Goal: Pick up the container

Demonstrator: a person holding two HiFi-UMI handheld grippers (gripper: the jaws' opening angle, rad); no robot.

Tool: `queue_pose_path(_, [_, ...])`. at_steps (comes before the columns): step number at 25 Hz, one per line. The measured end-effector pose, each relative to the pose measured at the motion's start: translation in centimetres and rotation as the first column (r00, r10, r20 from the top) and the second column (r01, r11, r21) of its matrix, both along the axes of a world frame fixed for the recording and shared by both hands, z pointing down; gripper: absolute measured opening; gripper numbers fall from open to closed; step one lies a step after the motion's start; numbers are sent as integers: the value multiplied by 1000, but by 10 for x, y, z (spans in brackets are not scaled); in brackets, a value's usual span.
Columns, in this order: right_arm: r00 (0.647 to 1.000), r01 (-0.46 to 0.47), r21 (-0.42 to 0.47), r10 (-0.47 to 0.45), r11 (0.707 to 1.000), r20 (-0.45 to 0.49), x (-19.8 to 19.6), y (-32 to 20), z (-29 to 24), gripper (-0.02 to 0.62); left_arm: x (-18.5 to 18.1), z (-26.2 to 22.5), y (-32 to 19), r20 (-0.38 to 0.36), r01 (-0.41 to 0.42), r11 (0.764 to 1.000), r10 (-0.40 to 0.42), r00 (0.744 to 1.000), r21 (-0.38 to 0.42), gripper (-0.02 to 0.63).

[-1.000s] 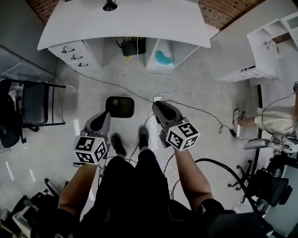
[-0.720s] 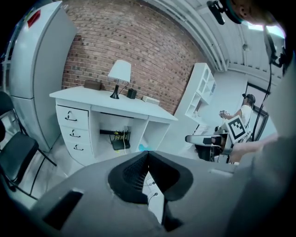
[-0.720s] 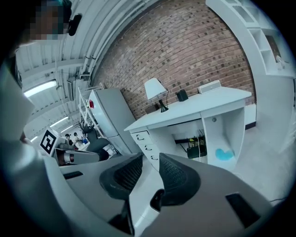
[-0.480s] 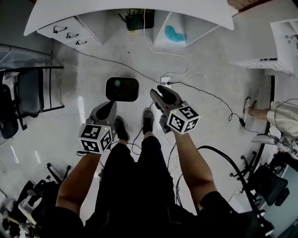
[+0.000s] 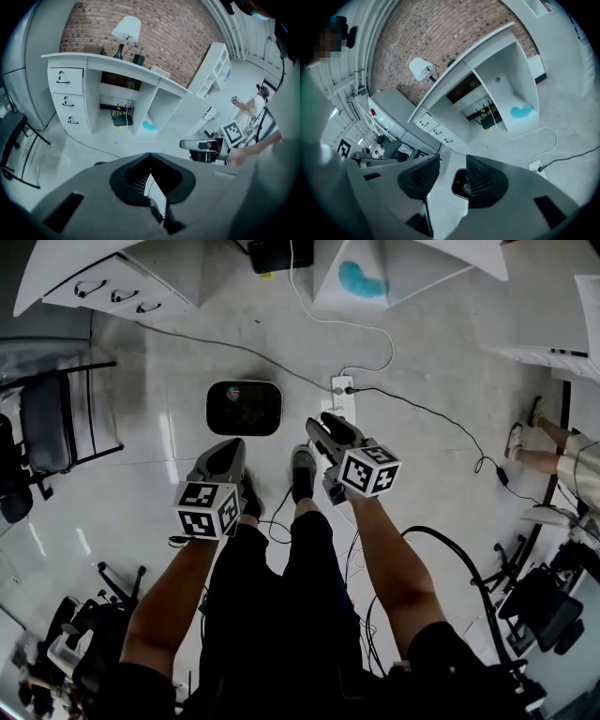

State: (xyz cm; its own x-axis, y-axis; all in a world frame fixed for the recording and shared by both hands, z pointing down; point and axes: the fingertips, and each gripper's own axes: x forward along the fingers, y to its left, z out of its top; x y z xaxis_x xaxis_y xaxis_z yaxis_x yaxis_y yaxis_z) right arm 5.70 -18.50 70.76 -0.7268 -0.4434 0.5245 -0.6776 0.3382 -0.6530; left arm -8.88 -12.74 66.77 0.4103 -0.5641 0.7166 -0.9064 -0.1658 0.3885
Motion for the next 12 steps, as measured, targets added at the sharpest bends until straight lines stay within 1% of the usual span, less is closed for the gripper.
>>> queue_pose_path(4, [1000,-7,-65,5,998,-28,7,2,58,146,9,37,-3,6,-19,999,20,1000,-25,8])
queue_pose_path(8, [995,-51,-122,40,991,-95,18,5,120,146,14,85,-9,22,-43,998,44,999,-46,9])
queue_pose_path(12, [992,-76,-178,57,981,-110,19,11,168,146,18,124,-14,29,-70,995,72,997,-78,8])
